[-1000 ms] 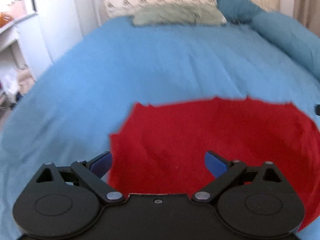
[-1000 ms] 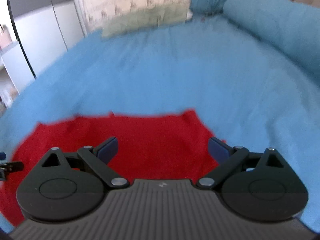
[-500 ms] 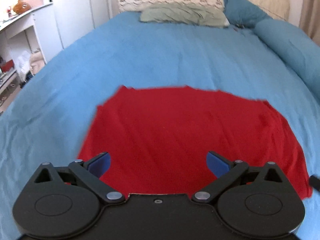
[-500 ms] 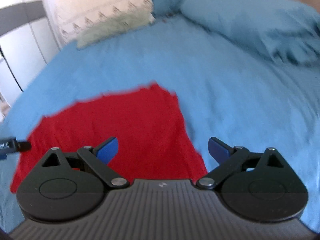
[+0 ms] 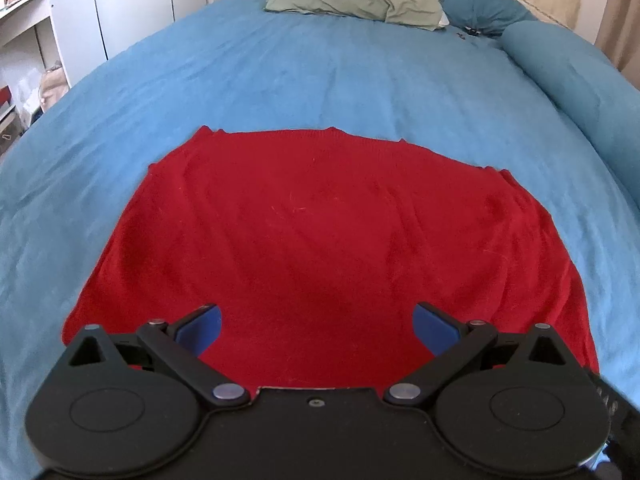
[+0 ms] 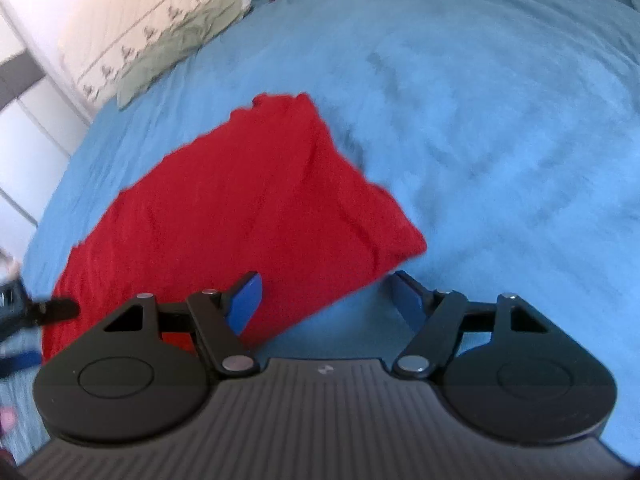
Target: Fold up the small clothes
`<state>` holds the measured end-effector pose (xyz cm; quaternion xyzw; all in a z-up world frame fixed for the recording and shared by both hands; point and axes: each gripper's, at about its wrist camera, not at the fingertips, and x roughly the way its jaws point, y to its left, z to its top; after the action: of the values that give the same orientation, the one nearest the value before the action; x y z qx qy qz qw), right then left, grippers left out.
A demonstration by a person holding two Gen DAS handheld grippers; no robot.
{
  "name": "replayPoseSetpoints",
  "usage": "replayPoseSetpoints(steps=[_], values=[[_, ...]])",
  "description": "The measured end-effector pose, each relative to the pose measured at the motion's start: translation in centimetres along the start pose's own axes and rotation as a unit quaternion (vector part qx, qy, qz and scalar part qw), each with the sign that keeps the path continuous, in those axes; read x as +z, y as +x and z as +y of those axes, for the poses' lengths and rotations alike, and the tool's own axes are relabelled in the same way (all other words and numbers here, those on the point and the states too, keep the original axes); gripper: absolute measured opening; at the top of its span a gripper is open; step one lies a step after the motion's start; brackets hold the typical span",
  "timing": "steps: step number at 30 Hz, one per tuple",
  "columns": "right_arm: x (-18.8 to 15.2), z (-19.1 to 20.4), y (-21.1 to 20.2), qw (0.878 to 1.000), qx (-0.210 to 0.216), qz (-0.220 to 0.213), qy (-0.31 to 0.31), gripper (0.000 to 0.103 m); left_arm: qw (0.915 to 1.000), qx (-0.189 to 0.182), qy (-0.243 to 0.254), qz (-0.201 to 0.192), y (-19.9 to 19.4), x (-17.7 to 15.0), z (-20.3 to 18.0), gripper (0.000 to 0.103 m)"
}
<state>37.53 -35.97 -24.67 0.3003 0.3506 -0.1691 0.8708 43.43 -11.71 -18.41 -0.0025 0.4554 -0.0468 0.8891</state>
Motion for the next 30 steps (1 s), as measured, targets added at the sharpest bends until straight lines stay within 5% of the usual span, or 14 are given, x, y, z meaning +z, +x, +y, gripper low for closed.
replayPoseSetpoints(steps=[6,13,17,20,26,30], values=[[1.4,-1.8,1.4,0.996,0.005,-0.021,0.088,0.077,0.9999,-0.011,-0.007,-0.006,0.8,0.5,0.2,0.103],[2.4,-1.0,1.1,0.998,-0.007,-0.021,0.051,0.029,0.9997,-0.001,0.016,0.018,5.0,1.8,2.0,0.103],[3.5,0.8,-0.1,0.999,0.007,-0.024,0.021,0.024,0.9976,-0.004,0.02,0.066,8.5,1.8,2.7,0.103],[4.8,3.6,-1.6,0.999,0.027,-0.035,-0.011,0.023,0.9973,0.0,0.039,0.063,8.4,2.3,2.3,0.103],[7.3,14.7,-2.3,0.987,0.146,-0.026,-0.067,0.023,0.9982,-0.038,0.015,0.042,5.1,4.9,7.2,0.1],[5.9,23.3,-1.1,0.956,0.265,0.026,-0.122,0.023,0.9991,0.005,0.025,0.033,2.8,5.0,13.2,0.1]])
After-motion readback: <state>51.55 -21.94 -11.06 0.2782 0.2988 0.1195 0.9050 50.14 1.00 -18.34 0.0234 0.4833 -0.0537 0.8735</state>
